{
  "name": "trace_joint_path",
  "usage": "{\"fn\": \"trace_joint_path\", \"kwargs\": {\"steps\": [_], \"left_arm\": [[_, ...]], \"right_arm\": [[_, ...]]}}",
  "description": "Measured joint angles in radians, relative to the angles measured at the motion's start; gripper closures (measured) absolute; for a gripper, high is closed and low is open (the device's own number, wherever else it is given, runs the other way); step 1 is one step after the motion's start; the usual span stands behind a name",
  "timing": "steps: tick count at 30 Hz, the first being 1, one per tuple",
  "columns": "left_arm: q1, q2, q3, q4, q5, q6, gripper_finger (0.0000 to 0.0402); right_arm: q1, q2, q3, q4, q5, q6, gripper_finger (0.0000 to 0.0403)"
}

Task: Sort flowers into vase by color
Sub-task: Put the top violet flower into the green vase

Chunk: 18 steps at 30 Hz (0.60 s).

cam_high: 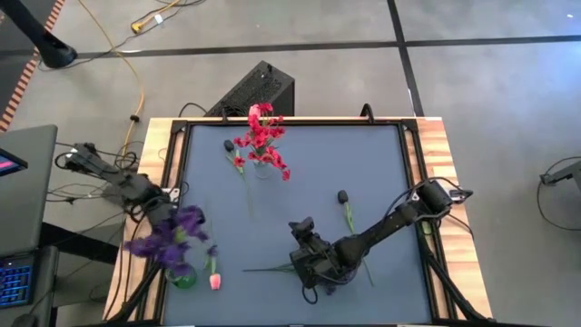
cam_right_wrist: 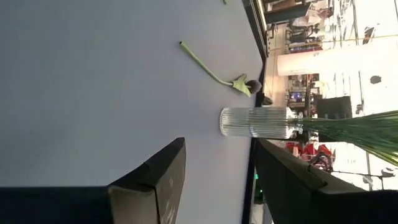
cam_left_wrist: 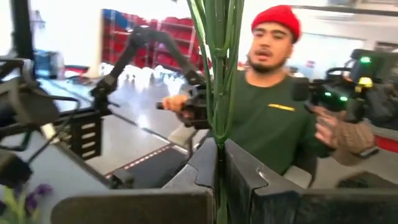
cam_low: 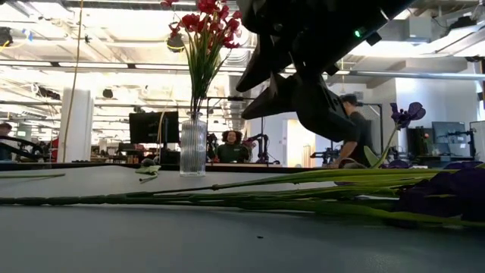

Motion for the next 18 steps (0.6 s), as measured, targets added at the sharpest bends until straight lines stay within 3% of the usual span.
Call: {"fn": "trace_joint_path", "kwargs": {"steps": [8,18], "left_arm": [[-0.128,-0.147,-0.102,-0.043,-0.083,0.006,0.0401],[-0.268,-0.132,-0.182,0.014,-0.183,0.008,0.0401]], "right_arm": [[0.0,0.0,0.0,0.0,-0.001,0.036,0.0188],[-0.021,0.0,0.0,0.001,-0.002,0.036,0.0188]]}}
